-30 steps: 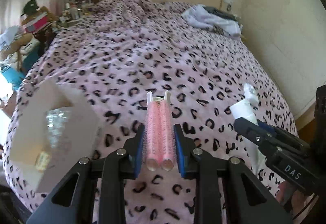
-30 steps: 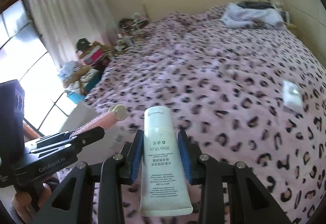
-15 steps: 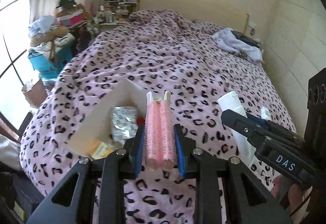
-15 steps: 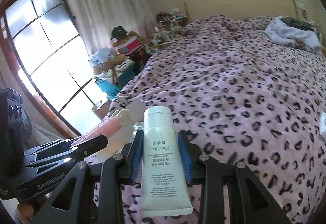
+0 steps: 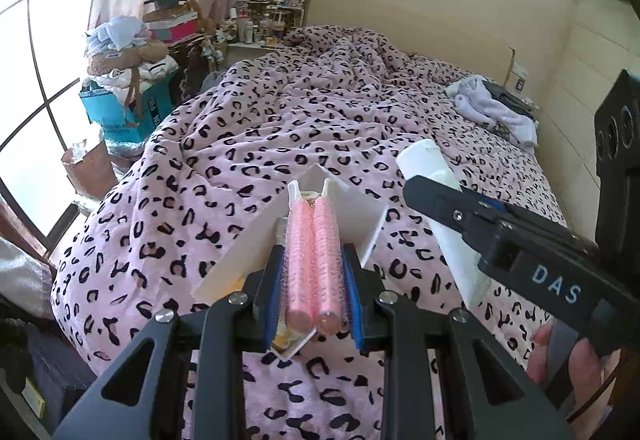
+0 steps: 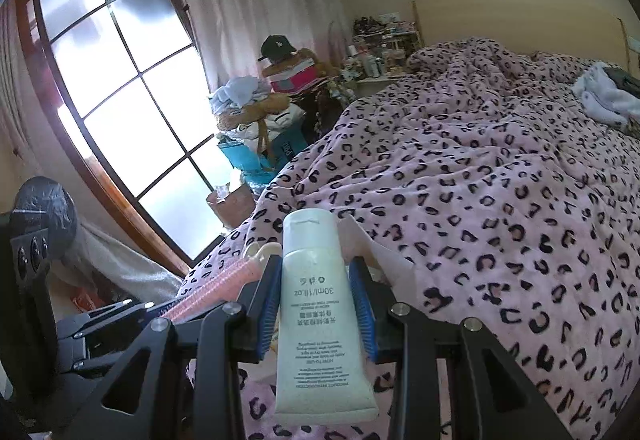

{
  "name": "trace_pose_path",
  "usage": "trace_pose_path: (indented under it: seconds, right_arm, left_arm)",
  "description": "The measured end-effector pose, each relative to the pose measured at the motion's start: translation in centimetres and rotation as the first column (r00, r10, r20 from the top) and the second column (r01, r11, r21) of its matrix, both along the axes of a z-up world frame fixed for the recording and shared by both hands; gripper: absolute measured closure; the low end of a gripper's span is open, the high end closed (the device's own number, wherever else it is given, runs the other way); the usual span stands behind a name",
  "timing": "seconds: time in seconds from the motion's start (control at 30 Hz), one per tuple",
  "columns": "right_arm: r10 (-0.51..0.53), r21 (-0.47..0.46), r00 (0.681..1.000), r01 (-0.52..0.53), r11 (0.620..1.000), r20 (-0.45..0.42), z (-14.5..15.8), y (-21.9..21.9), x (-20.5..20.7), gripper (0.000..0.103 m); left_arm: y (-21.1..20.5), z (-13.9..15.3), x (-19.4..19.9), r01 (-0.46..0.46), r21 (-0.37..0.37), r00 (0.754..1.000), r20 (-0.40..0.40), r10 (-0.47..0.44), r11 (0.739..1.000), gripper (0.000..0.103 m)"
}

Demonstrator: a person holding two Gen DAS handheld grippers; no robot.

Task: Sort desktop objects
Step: 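Carry pink roller with left tool while right tool carries lotion tube into the white box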

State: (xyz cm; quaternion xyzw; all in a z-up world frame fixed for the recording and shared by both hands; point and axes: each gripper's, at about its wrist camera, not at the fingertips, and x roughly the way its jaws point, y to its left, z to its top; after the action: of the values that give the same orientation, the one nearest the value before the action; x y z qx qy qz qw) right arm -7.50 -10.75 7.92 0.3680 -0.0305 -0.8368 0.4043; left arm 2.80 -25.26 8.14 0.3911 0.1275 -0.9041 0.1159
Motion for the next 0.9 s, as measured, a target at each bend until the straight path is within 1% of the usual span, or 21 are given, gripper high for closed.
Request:
trace_pose_path:
  seconds: [0.1, 0.27, 0.4, 0.57, 0.67, 0.77, 0.9]
  right_arm:
    - [0.014, 0.005, 1.000, -0.014, 1.000, 0.008, -0.2, -1.3, -0.4, 0.069]
    - [0.038, 0.023, 0.999, -0.039, 0.999, 0.035, -1.3, -3.6, -1.1, 0.069]
    - [0.040, 0.045, 0.997, -0.043, 0.998, 0.070, -3.0, -5.1, -1.8, 0.069]
    - [0.030, 0.065, 0.993, -0.038, 0.997, 0.116, -5.1, -6.5, -3.2, 0.069]
    - [0.027, 0.076, 0.991, -0.037, 0.996, 0.134, -6.0, -7.1, -3.8, 0.069]
    - [0.024, 0.092, 0.989, -0.038, 0.995, 0.144, -6.8, -7.6, -4.2, 0.069]
    - [0.025, 0.111, 0.988, -0.042, 0.993, 0.150, -7.6, -8.2, -4.5, 0.069]
  left_arm:
    - [-1.0, -0.1, 0.2, -0.014, 0.003, 1.000, 0.001, 0.014, 1.000, 0.075]
    - [-2.5, -0.6, 0.4, -0.038, 0.011, 0.999, 0.007, 0.038, 0.999, 0.075]
    - [-3.6, -2.1, 0.0, -0.046, 0.037, 0.999, 0.025, 0.045, 0.998, 0.075]
    - [-4.1, -4.5, -1.4, -0.034, 0.080, 0.998, 0.064, 0.029, 0.996, 0.075]
    - [-4.2, -6.1, -2.3, -0.038, 0.093, 0.996, 0.089, 0.029, 0.995, 0.075]
    - [-4.4, -7.1, -2.7, -0.046, 0.099, 0.994, 0.103, 0.035, 0.994, 0.075]
    - [-4.5, -7.7, -3.0, -0.046, 0.100, 0.993, 0.109, 0.035, 0.994, 0.075]
